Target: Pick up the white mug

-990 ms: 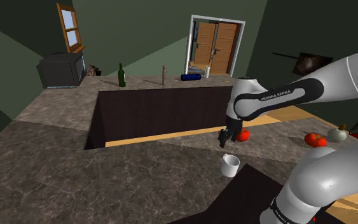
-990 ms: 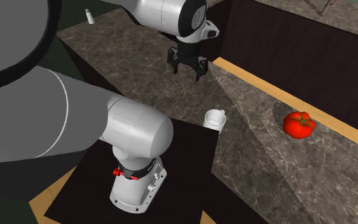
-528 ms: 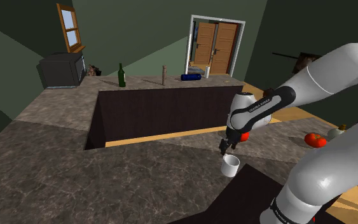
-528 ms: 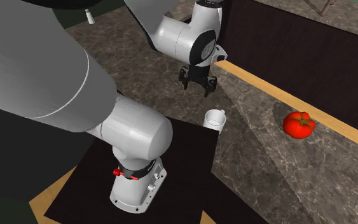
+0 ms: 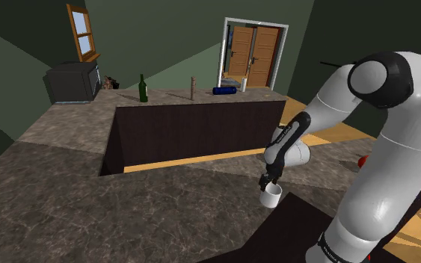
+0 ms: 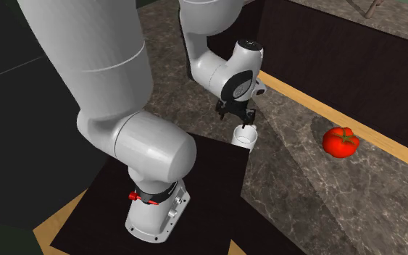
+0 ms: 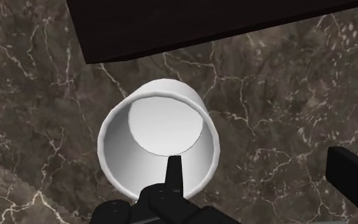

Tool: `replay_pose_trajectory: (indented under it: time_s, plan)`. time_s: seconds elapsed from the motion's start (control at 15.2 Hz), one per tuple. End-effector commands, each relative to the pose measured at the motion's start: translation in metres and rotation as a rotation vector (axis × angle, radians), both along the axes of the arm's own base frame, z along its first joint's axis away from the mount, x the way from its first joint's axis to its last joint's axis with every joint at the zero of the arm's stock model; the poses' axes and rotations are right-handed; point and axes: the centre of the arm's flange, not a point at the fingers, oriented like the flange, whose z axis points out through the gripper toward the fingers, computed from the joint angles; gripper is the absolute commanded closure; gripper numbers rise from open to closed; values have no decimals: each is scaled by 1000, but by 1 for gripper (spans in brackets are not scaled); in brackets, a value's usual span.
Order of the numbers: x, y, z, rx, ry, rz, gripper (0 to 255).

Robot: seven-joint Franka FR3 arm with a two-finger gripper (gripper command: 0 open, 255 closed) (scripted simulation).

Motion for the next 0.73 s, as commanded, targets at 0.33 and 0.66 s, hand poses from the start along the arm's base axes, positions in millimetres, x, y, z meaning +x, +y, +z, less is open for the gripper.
replay_pose_trajectory:
  time_s: [0.33,0.66]
  plan:
    - [0,-16,-54,-6,0,-2,0]
    - [0,-16,-73,-6,0,-2,0]
